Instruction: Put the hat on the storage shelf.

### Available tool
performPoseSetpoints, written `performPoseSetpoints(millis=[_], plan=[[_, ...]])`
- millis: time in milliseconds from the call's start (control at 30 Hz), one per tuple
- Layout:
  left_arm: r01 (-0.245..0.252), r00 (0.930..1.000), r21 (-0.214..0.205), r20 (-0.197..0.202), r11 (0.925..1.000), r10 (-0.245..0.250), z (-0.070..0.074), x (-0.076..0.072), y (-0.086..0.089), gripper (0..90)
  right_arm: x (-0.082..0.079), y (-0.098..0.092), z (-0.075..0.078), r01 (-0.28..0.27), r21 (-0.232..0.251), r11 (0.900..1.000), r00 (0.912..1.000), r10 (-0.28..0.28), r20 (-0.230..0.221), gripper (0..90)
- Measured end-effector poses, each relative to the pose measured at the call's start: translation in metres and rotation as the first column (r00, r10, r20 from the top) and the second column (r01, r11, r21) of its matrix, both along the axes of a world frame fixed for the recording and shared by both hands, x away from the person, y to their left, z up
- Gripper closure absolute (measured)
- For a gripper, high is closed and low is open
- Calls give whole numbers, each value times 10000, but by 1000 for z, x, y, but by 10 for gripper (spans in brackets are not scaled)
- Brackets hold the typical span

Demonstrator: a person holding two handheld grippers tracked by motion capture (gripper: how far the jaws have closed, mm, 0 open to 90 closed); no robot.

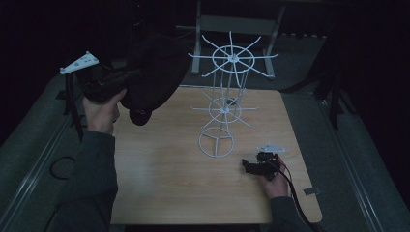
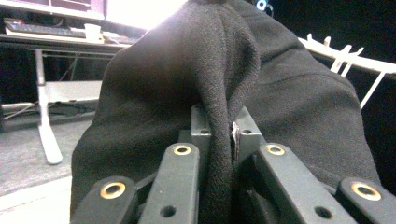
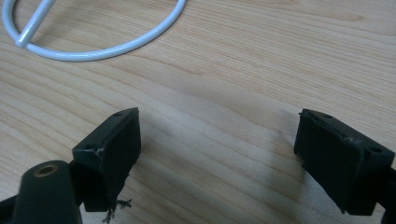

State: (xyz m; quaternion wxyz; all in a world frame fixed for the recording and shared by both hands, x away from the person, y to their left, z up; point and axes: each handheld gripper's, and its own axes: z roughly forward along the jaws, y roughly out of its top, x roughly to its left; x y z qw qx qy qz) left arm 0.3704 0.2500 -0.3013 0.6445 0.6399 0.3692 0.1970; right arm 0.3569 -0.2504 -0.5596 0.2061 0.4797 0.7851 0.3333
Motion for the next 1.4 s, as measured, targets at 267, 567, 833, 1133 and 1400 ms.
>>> performPoseSetpoints(millis=[267,567,833,1133,1400], plan=[[50,9999,-221,118,9997,-47,2,-1,2,838,0,0,0,-1,-3,10000,10000,1,3,144],[136,9997,-533,226,9985,-125,2,-1,5,837,0,0,0,-1,-1,10000,10000,1,3,144],[154,9992,-793,376,9967,-125,3,-2,5,837,0,0,0,-1,-1,10000,10000,1,3,145],[79,9990,-930,446,9956,-38,3,-4,8,837,0,0,0,-1,-3,10000,10000,1,0,144],[125,9984,-1018,553,9947,-69,4,-5,8,837,0,0,0,0,-4,10000,10000,0,3,144]])
